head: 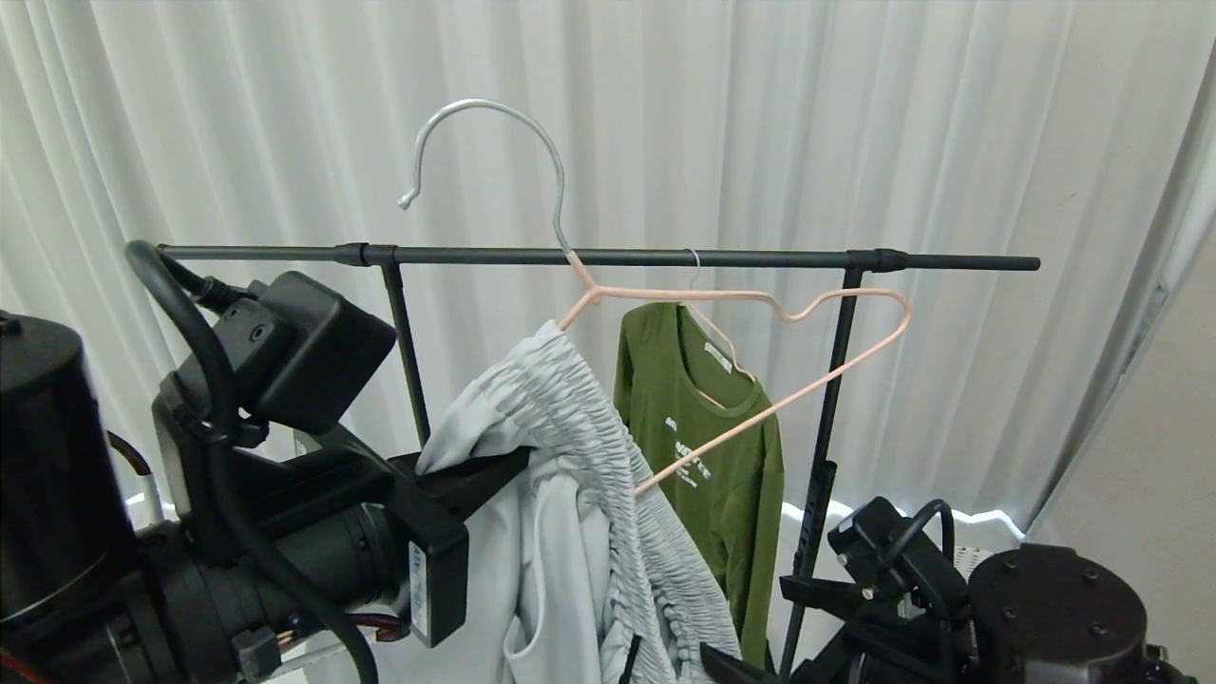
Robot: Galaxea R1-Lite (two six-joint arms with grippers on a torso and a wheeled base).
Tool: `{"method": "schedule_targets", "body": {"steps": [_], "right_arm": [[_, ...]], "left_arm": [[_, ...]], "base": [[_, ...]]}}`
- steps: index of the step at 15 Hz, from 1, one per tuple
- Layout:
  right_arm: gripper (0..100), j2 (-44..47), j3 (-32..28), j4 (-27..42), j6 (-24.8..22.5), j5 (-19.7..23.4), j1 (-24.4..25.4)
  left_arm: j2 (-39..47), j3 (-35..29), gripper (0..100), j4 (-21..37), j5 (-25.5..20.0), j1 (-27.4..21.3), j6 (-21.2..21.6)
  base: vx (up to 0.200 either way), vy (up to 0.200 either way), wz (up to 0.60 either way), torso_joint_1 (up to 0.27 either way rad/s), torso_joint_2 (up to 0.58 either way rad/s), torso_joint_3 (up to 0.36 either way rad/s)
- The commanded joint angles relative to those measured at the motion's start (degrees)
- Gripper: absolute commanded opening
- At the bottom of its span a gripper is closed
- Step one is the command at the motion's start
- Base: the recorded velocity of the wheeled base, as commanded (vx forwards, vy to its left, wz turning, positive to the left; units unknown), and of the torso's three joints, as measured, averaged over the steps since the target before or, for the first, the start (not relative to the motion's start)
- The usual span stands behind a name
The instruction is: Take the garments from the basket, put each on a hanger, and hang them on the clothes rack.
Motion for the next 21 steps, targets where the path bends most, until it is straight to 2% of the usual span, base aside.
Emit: {"method": "schedule_targets", "body": {"steps": [1,2,3,6,9,10,13,16,18,21], "right_arm": [[100,0.23,-0.31,-0.02,-0.1,0.05,0.24],[100,0.15,-0.4,-0.02,-0.19,0.05,0.86],[0,0.15,-0.31,-0.02,-0.1,0.05,1.91],[0,0.06,0.04,-0.02,-0.1,0.05,3.4],[0,-0.12,0.3,-0.02,-0.1,-0.83,2.0],[0,-0.12,1.27,-0.02,-0.45,-2.85,-1.6],[0,-1.08,1.45,-0.02,-1.94,-3.73,-10.83],[0,-1.17,1.36,-0.02,-5.63,-3.64,-18.22],[0,-1.44,0.83,-0.02,-6.34,-3.64,-21.03],[0,-2.14,1.27,-0.02,-6.43,-3.64,-21.56]], "left_arm": [[-0.06,0.0,0,-0.09,0.01,-0.01,-0.01],[-0.06,-0.09,0,-0.27,0.1,-0.01,-0.01],[0.11,0.0,0,-0.8,0.01,-0.01,-0.01],[0.46,0.0,0,-1.5,0.01,-0.1,-0.01],[0.29,0.61,0,-1.59,0.01,-0.1,-0.01],[0.11,2.02,0,-1.59,0.1,-0.1,0.52],[-0.94,7.56,0,-1.59,-0.08,0.17,7.99],[-1.82,11.51,0,-1.59,-0.26,0.17,8.6],[-2.88,13.88,0,-1.59,-0.26,0.17,8.87],[-3.93,17.31,0,-1.59,-0.08,0.26,10.54]], "base": [[0.0,0.0,0.0,0.0,0.0,0.0],[0.0,0.0,0.0,0.0,0.0,0.0],[0.0,0.0,0.0,0.0,0.0,0.0],[0.0,0.0,0.0,0.0,0.0,0.0],[0.0,0.0,0.0,0.0,0.0,0.0],[0.0,0.0,0.0,0.0,0.0,0.0],[0.0,0.0,0.0,0.0,0.0,0.0],[0.0,0.0,0.0,0.0,0.0,0.0],[0.0,0.0,0.0,0.0,0.0,0.0],[0.0,0.0,0.0,0.0,0.0,0.0]]}}
